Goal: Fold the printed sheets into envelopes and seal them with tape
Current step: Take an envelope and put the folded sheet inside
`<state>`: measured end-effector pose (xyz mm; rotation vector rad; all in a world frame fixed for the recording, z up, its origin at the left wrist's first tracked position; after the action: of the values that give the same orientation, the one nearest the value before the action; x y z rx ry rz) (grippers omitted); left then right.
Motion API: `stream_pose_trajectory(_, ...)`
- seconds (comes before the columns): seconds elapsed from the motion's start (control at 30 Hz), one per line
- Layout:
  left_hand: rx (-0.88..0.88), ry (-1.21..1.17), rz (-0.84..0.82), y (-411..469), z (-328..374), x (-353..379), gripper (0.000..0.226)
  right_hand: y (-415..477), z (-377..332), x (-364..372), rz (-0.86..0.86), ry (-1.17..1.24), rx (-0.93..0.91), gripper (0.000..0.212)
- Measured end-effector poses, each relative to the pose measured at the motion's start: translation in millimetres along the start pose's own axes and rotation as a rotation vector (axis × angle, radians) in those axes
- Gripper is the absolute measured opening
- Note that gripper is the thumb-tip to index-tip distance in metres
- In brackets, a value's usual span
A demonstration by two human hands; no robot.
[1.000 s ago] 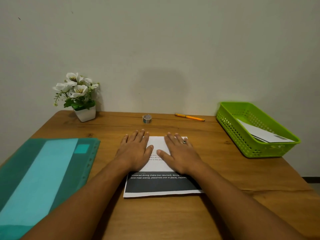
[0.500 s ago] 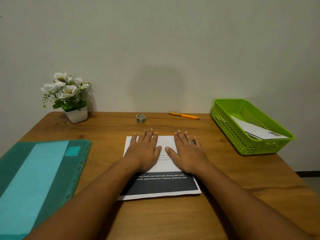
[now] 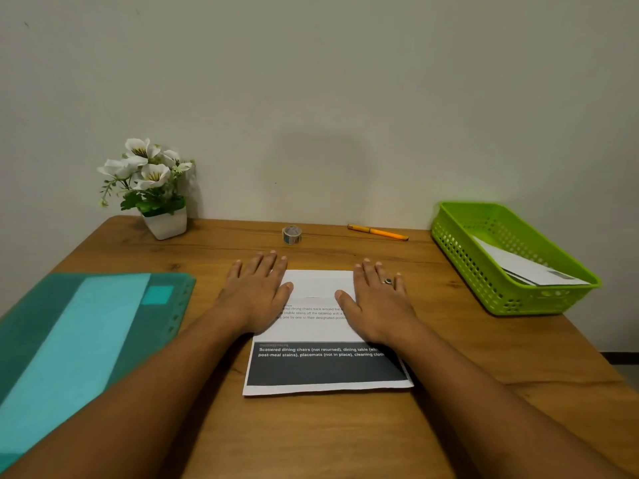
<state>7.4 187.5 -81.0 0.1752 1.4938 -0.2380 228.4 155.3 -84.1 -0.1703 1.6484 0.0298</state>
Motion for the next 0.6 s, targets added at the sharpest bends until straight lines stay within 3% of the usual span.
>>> stream_pose_trajectory(0.17, -0.005, 0.010, 0.009, 0, 1, 0, 0.064, 14, -70, -4, 0.048, -0.021, -0.200, 0.064)
stream_pose_trajectory(0.27, -0.009, 0.006, 0.011, -1, 0, 0, 0.063, 18, -84, 4, 0.035, 0.038, -0.202, 0.062)
stream_pose_trajectory(0.6, 0.002, -0.001, -0.013, 0, 0, 1, 0.064, 5, 8, 5, -0.027, 0.021, 0.005, 0.069)
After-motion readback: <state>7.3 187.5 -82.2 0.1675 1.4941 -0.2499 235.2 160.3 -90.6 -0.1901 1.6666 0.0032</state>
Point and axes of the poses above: each hand's wrist, its own y-axis towards the middle knuckle, its own x-axis out of the palm, z = x × y, the point moved 6 cm from there along y, towards the middle knuckle, and after that the axes turned 3 degrees about -x, right-handed, at the moved point
